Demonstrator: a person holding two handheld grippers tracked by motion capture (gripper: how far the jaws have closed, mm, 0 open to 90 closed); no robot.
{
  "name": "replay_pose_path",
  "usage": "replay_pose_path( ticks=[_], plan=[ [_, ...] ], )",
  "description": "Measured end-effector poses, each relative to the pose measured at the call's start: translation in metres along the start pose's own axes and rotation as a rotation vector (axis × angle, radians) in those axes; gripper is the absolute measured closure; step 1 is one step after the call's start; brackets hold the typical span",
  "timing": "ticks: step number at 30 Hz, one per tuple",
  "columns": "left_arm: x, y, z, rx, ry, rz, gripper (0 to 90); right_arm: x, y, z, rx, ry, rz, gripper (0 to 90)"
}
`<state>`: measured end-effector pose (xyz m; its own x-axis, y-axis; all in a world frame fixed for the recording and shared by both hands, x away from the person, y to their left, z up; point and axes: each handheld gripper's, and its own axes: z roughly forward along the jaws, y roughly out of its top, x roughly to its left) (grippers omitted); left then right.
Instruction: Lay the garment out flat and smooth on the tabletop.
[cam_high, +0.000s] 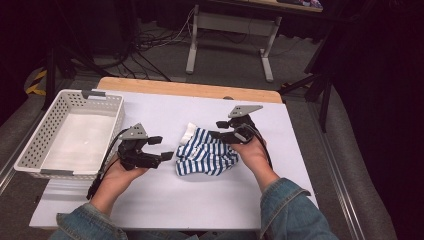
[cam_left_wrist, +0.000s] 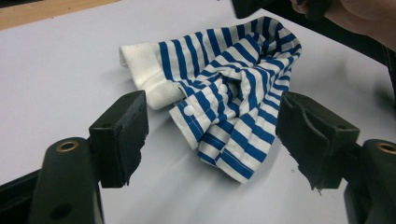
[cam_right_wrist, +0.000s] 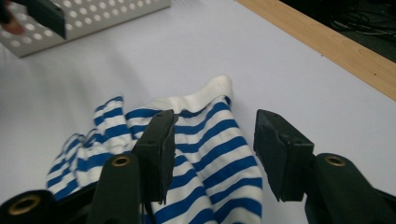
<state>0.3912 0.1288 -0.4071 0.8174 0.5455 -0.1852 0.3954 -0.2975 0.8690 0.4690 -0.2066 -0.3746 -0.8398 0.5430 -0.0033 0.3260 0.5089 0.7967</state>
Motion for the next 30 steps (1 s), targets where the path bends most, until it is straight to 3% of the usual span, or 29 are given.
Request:
replay_pose_path(
  ticks=[3, 4, 6, 12, 14, 24, 30],
  plan=[
    [0.0, -0.001, 0.0, 0.002, 0.002, 0.005, 26.7, -0.004, 0.003, 0.008, 0.022, -0.008, -0.006, 50.1],
    [-0.001, -0.002, -0.001, 0.003, 0.002, 0.003, 26.7, -0.009, 0.007, 0.018, 0.058, -0.015, -0.012, 52.0],
    [0.0, -0.002, -0.001, 0.0, 0.004, 0.002, 26.8, -0.013, 0.009, 0.025, 0.08, -0.018, -0.011, 52.4],
    [0.001, -0.003, -0.002, 0.0, 0.001, -0.004, 27.3, -0.018, 0.014, 0.046, 0.15, -0.003, -0.023, 54.8],
    [0.001, -0.004, -0.002, 0.003, -0.001, -0.007, 27.5, -0.019, 0.016, 0.058, 0.195, 0.003, -0.03, 56.8],
    [0.001, -0.004, -0.001, 0.006, -0.005, -0.009, 28.4, -0.014, 0.016, 0.079, 0.275, 0.036, -0.042, 69.6],
    [0.002, -0.005, -0.001, 0.006, -0.009, -0.01, 28.8, -0.009, 0.018, 0.078, 0.283, 0.034, -0.079, 80.3]
  ],
)
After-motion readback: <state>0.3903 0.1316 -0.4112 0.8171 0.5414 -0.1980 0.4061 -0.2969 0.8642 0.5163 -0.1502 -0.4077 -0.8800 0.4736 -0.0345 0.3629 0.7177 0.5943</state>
